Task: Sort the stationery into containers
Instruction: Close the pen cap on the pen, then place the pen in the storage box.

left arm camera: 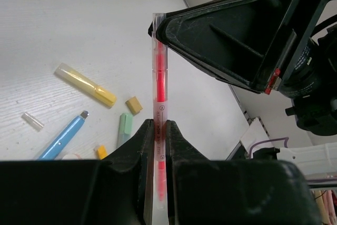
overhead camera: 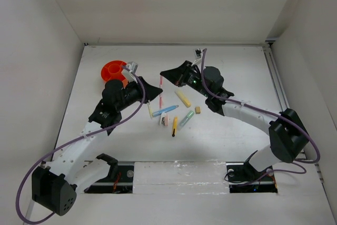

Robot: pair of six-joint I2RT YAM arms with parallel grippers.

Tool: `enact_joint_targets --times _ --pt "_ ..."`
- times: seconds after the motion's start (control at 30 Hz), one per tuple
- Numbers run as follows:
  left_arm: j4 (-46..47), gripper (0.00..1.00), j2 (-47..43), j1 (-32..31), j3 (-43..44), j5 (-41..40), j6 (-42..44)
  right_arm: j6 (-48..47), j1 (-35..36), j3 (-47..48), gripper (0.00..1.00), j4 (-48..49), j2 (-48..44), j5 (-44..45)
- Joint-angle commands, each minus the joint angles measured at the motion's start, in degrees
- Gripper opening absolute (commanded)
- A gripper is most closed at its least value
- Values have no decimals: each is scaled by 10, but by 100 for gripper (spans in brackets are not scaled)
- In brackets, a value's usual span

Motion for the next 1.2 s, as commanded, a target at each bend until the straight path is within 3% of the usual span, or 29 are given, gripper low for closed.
enact_joint_targets --times 0.0,0.43,0.57,0.7,0.9,1.03,1.17 --pt "76 0 -3 5 30 -45 17 -35 17 5 0 -76 2 -75" --pt "82 0 -29 11 35 -37 27 -54 27 -13 0 -83 3 -96" --pt "97 0 -29 11 14 -24 21 -54 22 -8 16 -77 -8 -96" --pt "104 0 -29 11 1 -24 16 -42 6 -8 38 -49 -21 -102" --pt "104 0 -13 11 -5 -43 16 -42 -11 -3 54 -49 -47 -102" --pt "91 0 -2 11 0 -94 11 -42 -38 -16 62 -43 -72 -113" --pt "98 0 32 11 9 -245 2 -77 -80 -38 67 -38 -99 -119"
